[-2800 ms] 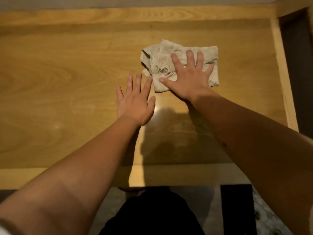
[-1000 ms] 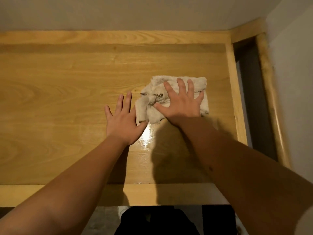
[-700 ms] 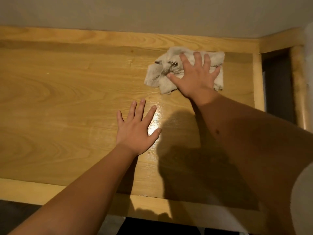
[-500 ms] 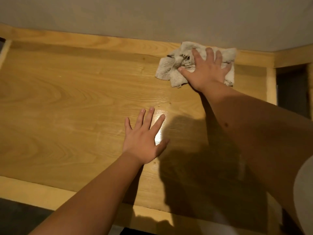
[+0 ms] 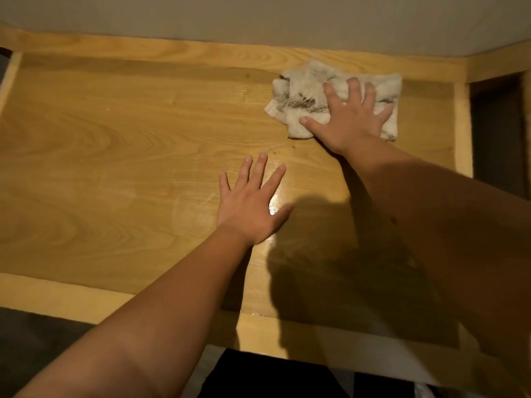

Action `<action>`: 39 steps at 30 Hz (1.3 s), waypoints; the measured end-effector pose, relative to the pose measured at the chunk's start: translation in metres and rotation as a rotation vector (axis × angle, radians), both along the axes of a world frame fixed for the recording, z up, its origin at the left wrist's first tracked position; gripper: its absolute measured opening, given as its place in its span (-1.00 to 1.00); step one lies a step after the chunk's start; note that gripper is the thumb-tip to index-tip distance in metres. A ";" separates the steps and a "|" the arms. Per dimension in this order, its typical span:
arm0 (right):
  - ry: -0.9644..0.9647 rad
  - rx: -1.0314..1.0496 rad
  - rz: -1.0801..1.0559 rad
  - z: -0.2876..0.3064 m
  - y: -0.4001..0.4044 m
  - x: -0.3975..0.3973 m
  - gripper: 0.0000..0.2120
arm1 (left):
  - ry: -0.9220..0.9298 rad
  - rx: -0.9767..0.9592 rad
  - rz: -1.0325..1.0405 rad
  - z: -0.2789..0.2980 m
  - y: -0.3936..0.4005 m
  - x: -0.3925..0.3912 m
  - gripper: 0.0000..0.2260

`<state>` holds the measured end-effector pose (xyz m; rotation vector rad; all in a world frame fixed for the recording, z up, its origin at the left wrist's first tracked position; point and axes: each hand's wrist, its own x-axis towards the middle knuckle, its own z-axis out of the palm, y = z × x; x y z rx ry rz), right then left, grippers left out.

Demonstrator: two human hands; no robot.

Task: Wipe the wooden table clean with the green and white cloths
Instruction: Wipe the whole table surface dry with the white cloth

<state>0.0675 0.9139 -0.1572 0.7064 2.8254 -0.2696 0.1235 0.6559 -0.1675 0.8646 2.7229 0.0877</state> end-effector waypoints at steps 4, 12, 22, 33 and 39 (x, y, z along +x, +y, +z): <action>0.001 0.009 0.024 0.000 -0.027 0.065 -0.07 | -0.011 0.010 0.004 0.000 0.001 -0.001 -0.38; 0.034 0.007 0.021 -0.001 -0.077 0.183 -0.12 | 0.001 0.021 0.000 0.003 0.002 0.001 -0.41; 0.125 0.030 0.055 0.002 -0.124 0.322 -0.11 | -0.047 -0.042 -0.014 0.008 0.002 -0.001 -0.40; 0.217 -0.013 -0.215 0.006 -0.144 0.329 -0.43 | -0.042 -0.028 -0.135 0.009 0.090 0.067 -0.29; 0.172 0.010 -0.245 0.001 -0.135 0.341 -0.27 | -0.020 0.000 -0.112 0.003 0.090 0.065 -0.28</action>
